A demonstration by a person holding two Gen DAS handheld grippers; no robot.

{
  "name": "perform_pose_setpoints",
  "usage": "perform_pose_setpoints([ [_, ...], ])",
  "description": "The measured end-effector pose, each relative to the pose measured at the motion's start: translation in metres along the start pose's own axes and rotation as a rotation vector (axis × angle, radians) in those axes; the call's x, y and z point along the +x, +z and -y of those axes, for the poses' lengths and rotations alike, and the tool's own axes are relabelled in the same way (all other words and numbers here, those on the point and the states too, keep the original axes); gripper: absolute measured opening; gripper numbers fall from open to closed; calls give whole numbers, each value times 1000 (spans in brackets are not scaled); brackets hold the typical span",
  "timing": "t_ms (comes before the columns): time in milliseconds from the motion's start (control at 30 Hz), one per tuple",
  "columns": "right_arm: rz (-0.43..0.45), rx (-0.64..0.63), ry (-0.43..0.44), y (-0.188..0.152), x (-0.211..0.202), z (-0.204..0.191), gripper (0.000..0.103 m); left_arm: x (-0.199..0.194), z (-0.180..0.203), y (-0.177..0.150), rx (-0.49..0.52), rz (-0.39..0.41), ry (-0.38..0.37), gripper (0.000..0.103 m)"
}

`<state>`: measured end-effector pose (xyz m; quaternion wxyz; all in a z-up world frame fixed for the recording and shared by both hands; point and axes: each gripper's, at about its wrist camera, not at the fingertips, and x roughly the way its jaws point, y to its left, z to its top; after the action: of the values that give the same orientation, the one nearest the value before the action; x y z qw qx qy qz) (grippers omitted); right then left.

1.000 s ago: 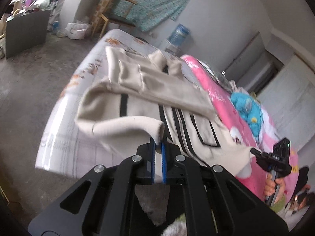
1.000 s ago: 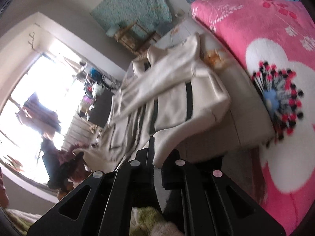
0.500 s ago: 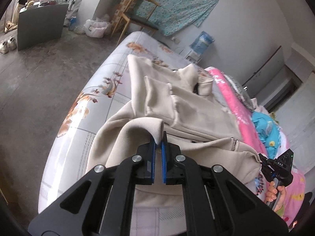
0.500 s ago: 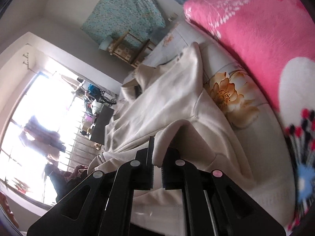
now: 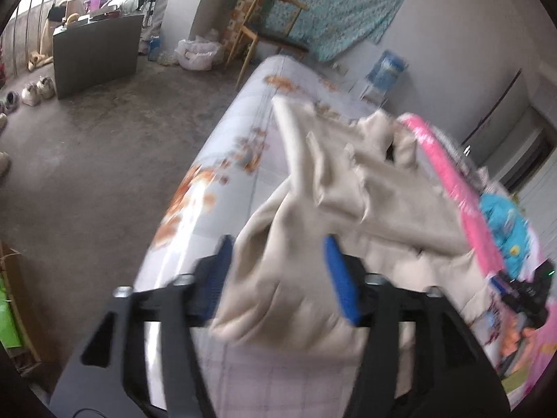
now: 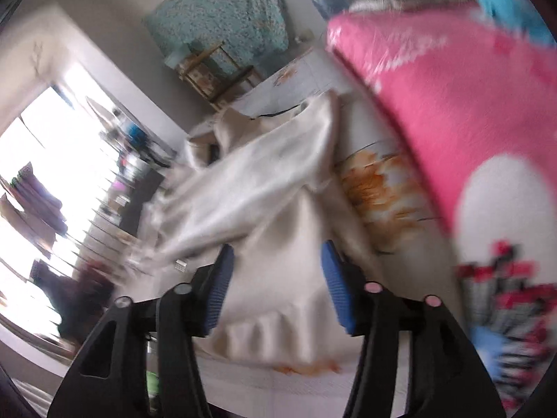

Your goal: Fold large clothes

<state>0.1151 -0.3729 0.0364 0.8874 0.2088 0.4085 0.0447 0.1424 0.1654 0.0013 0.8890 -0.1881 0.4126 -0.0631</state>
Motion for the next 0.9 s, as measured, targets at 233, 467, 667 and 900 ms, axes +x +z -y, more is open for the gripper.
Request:
perform_pose_setpoints([
  [233, -64, -103, -172, -24, 4, 6, 58, 13, 3, -26, 90, -70, 173, 65],
  [467, -60, -220, -278, -32, 21, -6, 56, 19, 20, -29, 165, -49, 225, 43],
  [667, -67, -256, -290, -31, 27, -8, 23, 20, 45, -36, 296, -14, 307, 19],
  [900, -55, -231, -238, -28, 3, -12, 11, -12, 57, -41, 332, -4, 281, 14],
])
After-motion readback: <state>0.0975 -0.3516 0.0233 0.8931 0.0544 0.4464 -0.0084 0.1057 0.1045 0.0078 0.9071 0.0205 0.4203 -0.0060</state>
